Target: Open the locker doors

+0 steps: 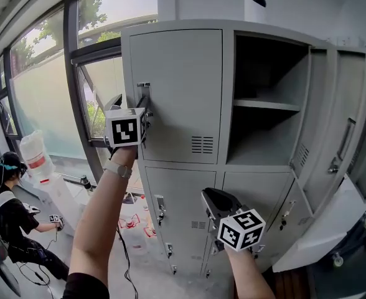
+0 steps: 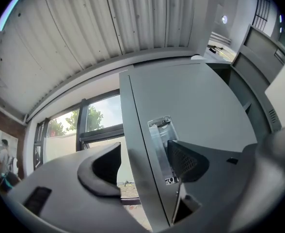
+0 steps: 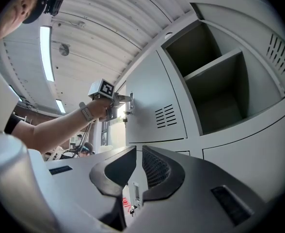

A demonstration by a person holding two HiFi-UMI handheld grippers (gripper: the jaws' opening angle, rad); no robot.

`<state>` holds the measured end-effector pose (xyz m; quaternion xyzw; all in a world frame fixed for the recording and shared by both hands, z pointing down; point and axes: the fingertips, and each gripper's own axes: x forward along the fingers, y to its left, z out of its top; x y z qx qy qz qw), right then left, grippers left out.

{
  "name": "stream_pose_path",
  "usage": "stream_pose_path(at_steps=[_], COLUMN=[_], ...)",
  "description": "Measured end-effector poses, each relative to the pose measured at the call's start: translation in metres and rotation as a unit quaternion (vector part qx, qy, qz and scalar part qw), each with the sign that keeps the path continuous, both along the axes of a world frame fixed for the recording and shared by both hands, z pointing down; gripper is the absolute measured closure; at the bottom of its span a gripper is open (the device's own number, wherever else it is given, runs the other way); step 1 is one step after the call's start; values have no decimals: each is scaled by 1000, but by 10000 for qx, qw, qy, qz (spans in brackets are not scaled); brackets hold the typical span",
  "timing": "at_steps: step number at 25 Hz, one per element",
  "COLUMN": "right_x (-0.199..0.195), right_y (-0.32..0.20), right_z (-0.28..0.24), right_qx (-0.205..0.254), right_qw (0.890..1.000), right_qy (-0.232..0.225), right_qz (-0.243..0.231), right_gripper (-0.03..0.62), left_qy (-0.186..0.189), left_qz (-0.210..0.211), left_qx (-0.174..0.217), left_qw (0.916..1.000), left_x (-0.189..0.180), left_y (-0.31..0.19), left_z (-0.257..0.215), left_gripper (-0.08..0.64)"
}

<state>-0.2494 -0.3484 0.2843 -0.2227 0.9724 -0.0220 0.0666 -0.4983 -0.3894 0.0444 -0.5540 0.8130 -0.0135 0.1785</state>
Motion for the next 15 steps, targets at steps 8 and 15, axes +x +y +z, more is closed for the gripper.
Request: stream_pose_path(at_steps=[8,15], right_x=[-4,-12], right_y=[-8,-3], right_z=[10,14], right_qx=[-129,-221], right_qw=[9999,9996], right_qy=[11,-30], right_qz=[36,180], right_gripper=[529,529], left_qy=[6,-58], left_qz=[46,56], left_qx=[12,-42], left_qw=[10000,10000], left_x=[-5,-3], left_y=[-8,-3], left_z=[1,0], left_gripper=[242,244])
